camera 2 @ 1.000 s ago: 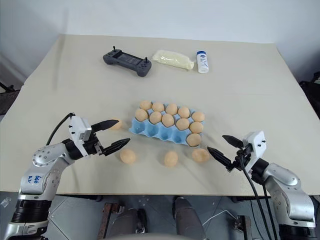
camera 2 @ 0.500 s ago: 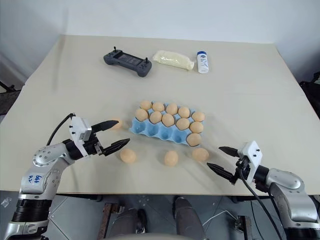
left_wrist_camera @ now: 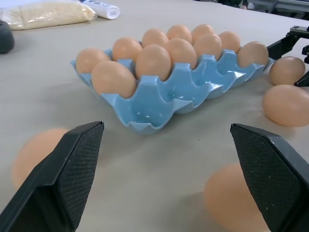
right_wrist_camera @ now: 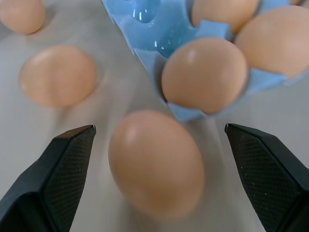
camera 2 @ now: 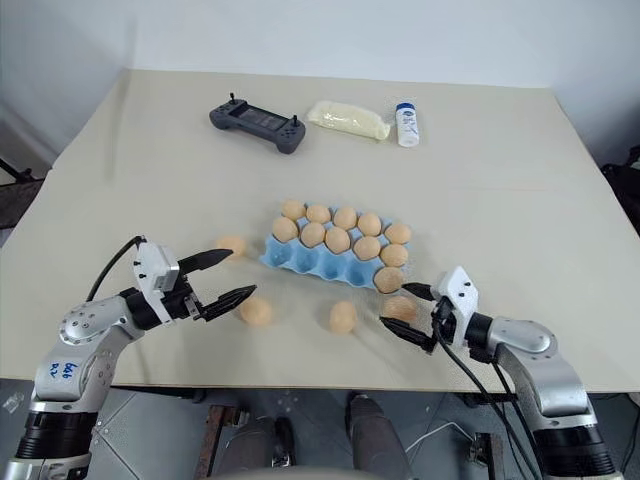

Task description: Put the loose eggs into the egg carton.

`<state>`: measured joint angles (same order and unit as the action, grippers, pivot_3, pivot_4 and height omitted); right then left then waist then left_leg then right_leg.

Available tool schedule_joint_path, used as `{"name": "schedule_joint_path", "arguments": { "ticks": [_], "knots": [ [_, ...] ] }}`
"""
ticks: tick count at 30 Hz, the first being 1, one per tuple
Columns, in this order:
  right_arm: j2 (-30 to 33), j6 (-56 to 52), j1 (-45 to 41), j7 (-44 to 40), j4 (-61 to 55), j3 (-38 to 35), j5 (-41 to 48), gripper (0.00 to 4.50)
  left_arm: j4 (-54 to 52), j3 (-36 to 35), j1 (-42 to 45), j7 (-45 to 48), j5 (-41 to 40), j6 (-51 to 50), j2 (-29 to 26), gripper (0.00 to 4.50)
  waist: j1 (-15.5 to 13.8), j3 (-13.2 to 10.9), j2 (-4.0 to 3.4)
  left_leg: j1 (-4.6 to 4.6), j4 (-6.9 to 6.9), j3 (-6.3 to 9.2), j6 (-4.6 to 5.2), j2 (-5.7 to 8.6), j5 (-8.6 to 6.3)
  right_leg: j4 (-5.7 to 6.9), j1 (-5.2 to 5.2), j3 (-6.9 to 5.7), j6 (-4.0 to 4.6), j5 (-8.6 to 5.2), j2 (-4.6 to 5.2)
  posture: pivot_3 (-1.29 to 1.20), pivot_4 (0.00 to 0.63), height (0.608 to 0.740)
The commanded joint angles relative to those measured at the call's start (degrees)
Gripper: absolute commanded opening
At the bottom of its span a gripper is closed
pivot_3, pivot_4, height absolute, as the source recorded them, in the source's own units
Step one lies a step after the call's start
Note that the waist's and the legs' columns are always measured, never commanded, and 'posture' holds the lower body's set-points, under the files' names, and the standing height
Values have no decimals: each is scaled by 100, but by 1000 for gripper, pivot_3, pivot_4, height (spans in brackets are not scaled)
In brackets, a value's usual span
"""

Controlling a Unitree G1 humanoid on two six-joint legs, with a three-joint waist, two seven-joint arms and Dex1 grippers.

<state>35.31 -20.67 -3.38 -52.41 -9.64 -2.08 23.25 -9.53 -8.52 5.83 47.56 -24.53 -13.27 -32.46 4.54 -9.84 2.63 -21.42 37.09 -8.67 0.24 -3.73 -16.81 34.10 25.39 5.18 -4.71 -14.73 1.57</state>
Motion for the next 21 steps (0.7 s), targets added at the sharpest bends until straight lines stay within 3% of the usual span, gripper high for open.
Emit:
{"name": "schedule_joint_path", "arguments": {
  "ticks": [1,6,9,15,21],
  "knots": [
    [-23,-127,-151,67,-26,66,-11,4500,-282,-110,-48,-41,-55,21,-57,4472,2,0,0,-1,0,-1,0,0,-1,-3,0,-3,0,0,2,0,150,740],
    [-1,-257,-250,135,61,128,-61,4500,-283,-131,-50,-68,-57,11,-72,4472,1,0,0,-3,-2,-3,0,-3,-3,-7,1,-13,-1,1,6,0,150,740],
    [16,-183,-252,77,201,129,-91,3866,-263,-132,-35,-72,-52,16,-78,4500,3,0,0,-3,-1,-2,-1,-5,-3,-6,1,-15,-1,1,3,0,150,740],
    [62,-192,-225,113,206,68,-121,1814,-186,-102,41,-56,-35,35,-72,4500,11,0,0,-2,0,-2,0,-4,-3,-5,0,-14,-1,1,1,0,150,740],
    [244,-320,-123,139,-63,-155,-18,1658,-91,-64,140,-34,-9,65,-57,4500,3,0,0,-3,0,-2,0,-3,-3,-5,0,-14,-1,1,1,0,150,740]
  ]
}}
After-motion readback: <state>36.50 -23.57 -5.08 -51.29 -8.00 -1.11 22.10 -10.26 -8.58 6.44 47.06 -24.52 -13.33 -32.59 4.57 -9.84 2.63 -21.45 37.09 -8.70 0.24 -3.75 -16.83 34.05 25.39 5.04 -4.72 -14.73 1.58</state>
